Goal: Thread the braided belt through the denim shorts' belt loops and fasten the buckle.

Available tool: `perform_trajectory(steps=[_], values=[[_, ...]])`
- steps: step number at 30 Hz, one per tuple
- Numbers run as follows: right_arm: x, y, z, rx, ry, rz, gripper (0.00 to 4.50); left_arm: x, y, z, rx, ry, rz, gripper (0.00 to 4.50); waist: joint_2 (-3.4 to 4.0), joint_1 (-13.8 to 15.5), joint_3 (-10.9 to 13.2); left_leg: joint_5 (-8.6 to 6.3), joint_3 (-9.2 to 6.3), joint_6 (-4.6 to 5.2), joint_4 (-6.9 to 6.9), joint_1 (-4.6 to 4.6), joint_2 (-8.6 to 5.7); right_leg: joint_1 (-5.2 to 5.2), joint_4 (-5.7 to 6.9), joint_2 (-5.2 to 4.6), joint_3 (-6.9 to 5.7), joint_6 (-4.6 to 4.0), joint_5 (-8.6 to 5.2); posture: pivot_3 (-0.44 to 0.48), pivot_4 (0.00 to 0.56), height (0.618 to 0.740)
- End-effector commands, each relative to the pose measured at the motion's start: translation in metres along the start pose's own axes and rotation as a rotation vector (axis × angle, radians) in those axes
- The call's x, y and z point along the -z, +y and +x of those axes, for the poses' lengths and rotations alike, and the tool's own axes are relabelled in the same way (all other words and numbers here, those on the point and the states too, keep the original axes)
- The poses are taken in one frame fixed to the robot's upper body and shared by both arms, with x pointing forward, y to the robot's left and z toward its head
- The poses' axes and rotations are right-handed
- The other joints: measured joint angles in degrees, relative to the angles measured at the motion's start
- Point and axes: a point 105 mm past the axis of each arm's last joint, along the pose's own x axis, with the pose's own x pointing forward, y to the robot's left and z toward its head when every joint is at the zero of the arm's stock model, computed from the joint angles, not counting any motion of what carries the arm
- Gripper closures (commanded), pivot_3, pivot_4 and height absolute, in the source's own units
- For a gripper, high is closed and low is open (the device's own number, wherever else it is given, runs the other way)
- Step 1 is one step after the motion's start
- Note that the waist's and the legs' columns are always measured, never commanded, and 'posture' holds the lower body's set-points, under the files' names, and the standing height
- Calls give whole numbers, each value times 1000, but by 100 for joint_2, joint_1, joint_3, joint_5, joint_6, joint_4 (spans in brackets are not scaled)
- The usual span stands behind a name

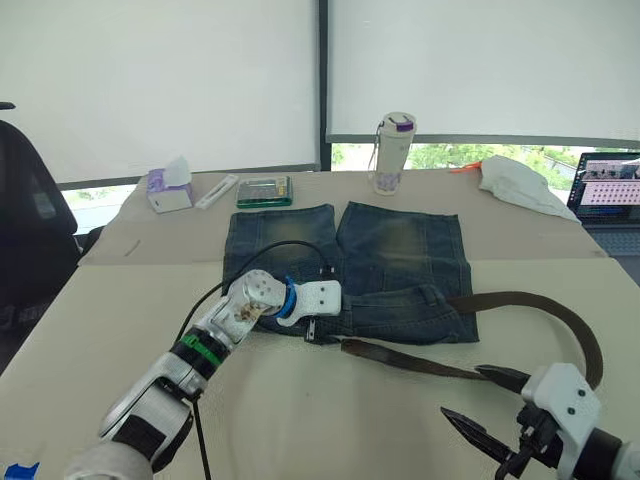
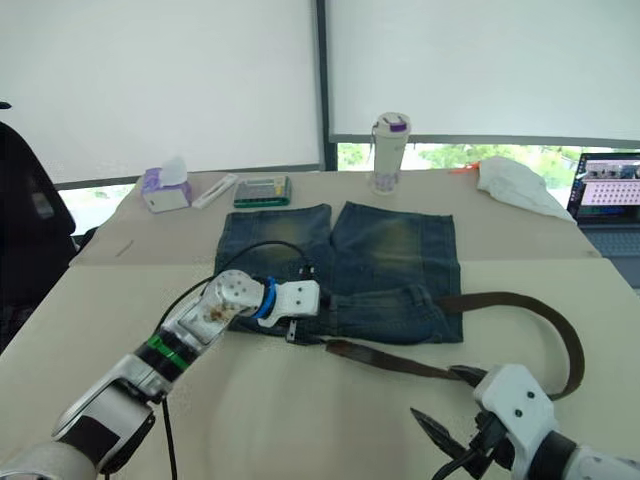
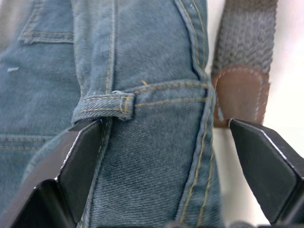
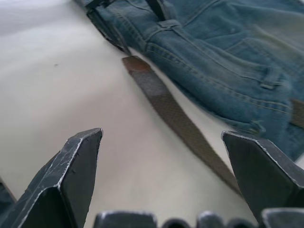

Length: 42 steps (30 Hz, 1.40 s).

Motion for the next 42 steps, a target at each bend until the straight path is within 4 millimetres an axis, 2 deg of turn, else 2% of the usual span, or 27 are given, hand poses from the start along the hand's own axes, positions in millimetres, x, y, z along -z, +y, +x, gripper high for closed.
perform_trajectory(steps=[1,4,7,10,16,21,22,23,27,30,36,39,42], values=[[-7,6,-6,28,-29,-44,0,5,-7,9,76,2,-2,1489,1,19,-1,-2,1,3,2,0,-3,1,-2,0,-1,2,-1,0,150,740],[-3,9,-8,39,-20,-26,0,4,-11,4,121,-29,-33,2473,2,15,-2,-4,0,6,14,1,-5,5,0,1,-1,7,-4,0,150,740],[-1,12,-9,37,-13,-21,0,4,-23,-9,178,-62,-79,3466,10,-30,-6,-4,0,6,16,2,-3,3,4,5,1,8,-5,0,150,740],[2,13,-10,30,12,-20,0,5,-33,-20,196,-65,-82,4177,23,-96,-14,-3,0,5,15,4,4,1,6,10,6,9,-6,0,150,740],[9,16,-9,-9,67,-1,0,-2,-56,-33,190,-96,-131,4180,31,-164,-19,-4,-3,5,11,6,7,2,7,9,7,9,-6,0,150,740],[9,12,-1,-33,114,-97,0,-7,-47,-34,41,-130,-194,4180,31,-114,-19,-5,-2,8,14,5,3,6,3,9,5,9,-6,0,150,740],[10,8,1,-30,133,-109,0,-11,-45,-39,25,-163,-218,3170,31,-99,-19,-5,-2,9,15,5,2,7,3,8,5,10,-6,0,150,740],[12,5,1,-27,146,-115,0,-15,-44,-43,16,-185,-233,2989,30,-97,-18,-5,-1,9,18,3,1,6,4,8,4,10,-6,0,150,740],[12,-3,4,-51,180,-150,0,-24,-35,-71,-94,-257,-300,1540,25,-51,-15,-4,-5,7,18,-5,3,-2,5,8,0,10,-6,0,150,740],[14,-8,14,-80,191,-180,0,-26,-45,-82,-91,-269,-333,561,24,-66,-15,-3,-1,4,18,0,6,-3,5,4,7,9,-5,0,150,740],[35,-29,37,-82,283,-199,0,-36,-56,-83,-102,-295,-341,561,24,-9,-11,-4,0,4,16,1,4,3,1,3,2,8,-5,0,150,740],[50,-42,44,-85,352,-222,863,-42,-56,-82,-127,-311,-341,525,19,1,-8,-4,2,5,21,-1,1,5,-2,2,2,7,-5,0,150,740],[56,-44,45,-122,388,-259,1890,-42,-56,-80,-142,-301,-326,525,24,-6,-11,-4,2,5,18,-1,1,3,-2,0,2,7,-5,0,150,740]])
